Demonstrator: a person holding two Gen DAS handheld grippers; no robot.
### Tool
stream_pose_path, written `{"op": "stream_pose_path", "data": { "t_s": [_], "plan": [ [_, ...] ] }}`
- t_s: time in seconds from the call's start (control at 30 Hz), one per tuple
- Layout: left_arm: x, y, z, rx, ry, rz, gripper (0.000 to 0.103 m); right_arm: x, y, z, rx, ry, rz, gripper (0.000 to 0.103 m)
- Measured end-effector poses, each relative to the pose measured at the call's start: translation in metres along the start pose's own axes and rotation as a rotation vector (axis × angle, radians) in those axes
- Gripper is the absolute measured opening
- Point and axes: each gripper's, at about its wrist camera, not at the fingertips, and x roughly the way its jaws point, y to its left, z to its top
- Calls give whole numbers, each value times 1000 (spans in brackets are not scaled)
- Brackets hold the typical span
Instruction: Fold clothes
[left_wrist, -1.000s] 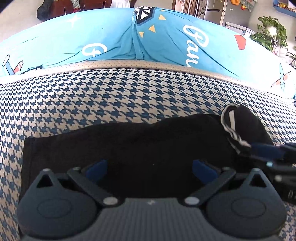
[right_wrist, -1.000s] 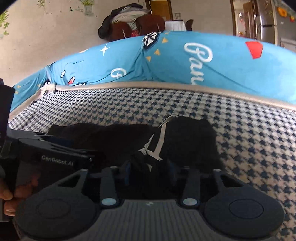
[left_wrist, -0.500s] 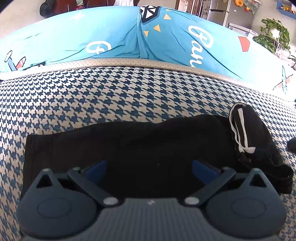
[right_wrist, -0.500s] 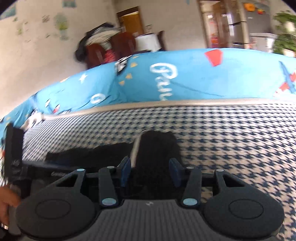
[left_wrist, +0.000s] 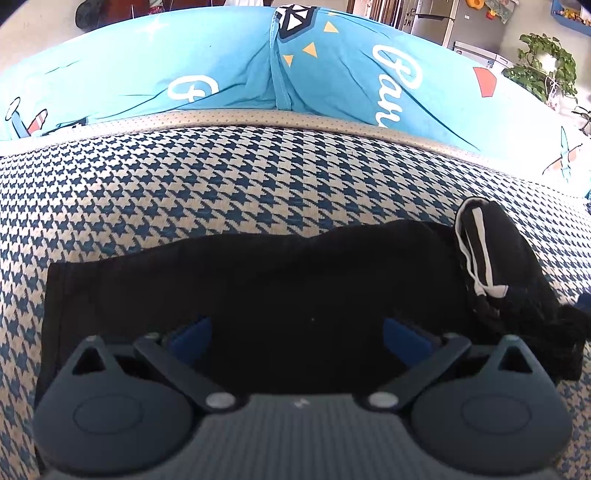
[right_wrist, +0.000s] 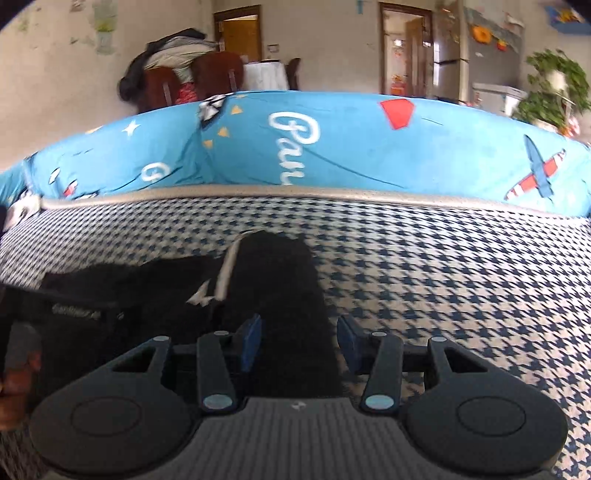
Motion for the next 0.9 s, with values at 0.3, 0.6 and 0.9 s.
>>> {"op": "stream_pose_path", "data": {
  "t_s": [0.3, 0.6, 0.9],
  "plan": [
    [4, -7, -4, 54, 13, 28, 103, 15, 41, -25, -150, 90, 57, 46],
    [2, -2, -2, 27, 11, 7, 103, -2, 32, -11, -75, 26, 113, 48],
    [-1, 0, -1, 6, 11, 4, 103, -3, 19, 6, 19, -82, 2, 39]
  ]
}}
